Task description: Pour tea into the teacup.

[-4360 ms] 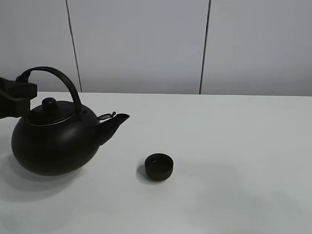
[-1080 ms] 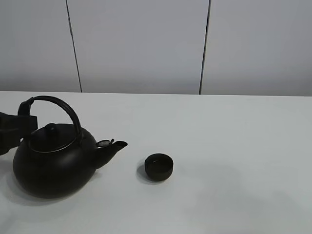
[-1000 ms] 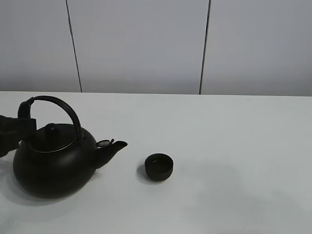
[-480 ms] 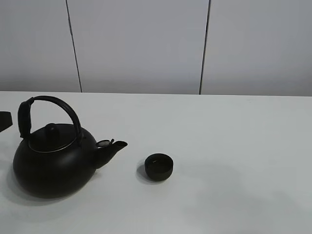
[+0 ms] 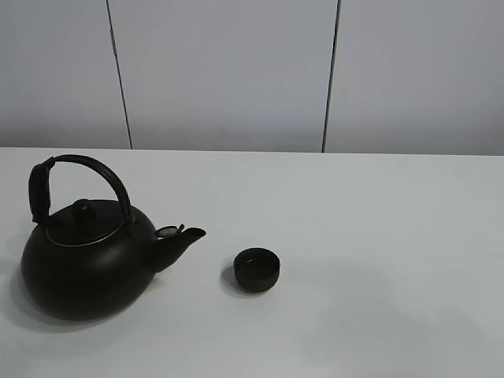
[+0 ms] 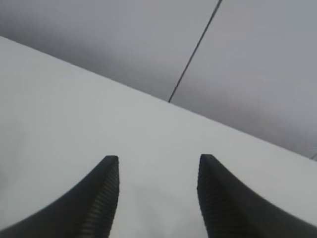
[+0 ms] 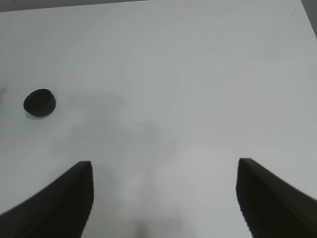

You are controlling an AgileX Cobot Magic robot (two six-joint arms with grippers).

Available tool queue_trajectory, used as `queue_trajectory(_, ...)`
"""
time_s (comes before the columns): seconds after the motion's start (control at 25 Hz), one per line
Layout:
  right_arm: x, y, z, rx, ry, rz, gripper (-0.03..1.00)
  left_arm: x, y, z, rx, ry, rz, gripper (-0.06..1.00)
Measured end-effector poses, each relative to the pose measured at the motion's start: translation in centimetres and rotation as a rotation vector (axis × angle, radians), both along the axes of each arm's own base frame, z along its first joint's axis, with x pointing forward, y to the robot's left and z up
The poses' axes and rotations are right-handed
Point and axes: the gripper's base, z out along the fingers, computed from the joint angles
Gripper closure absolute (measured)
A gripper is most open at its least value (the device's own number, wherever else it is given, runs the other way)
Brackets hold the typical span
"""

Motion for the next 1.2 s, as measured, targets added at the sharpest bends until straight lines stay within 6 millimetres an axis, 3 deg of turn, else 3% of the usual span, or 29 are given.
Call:
queue_trajectory(0.16,0.0,0.0,0.0,0.0,0.0,0.0,0.42,1.4,2.4,1.4,-0.021,-0.034,-0.005,0.58)
queue_trajectory(0.24,0.0,0.0,0.0,0.0,0.0,0.0,0.42,1.7,2.7,2.3,0.004,-0.027,-0.029,0.58)
queue_trajectory(0.48,0.0,0.0,0.0,0.0,0.0,0.0,0.42,1.4,2.8,8.5,0.113,-0.144,-0.02,0.58)
queue_trajectory(0.68,0.0,0.0,0.0,0.0,0.0,0.0,0.42,-0.7,1.5,12.7,0.176,-0.17,0.036,0.58)
queue_trajectory(0.88,0.0,0.0,0.0,0.0,0.0,0.0,0.42,-3.2,-1.2,16.6,0.218,-0.208,0.037,0.58)
queue_trajectory(1.04,0.0,0.0,0.0,0.0,0.0,0.0,0.42,-6.4,-3.2,21.4,0.28,-0.283,0.036,0.58)
queue_trajectory(1.2,0.0,0.0,0.0,0.0,0.0,0.0,0.42,-9.8,-4.3,23.9,0.406,-0.194,-0.005,0.58)
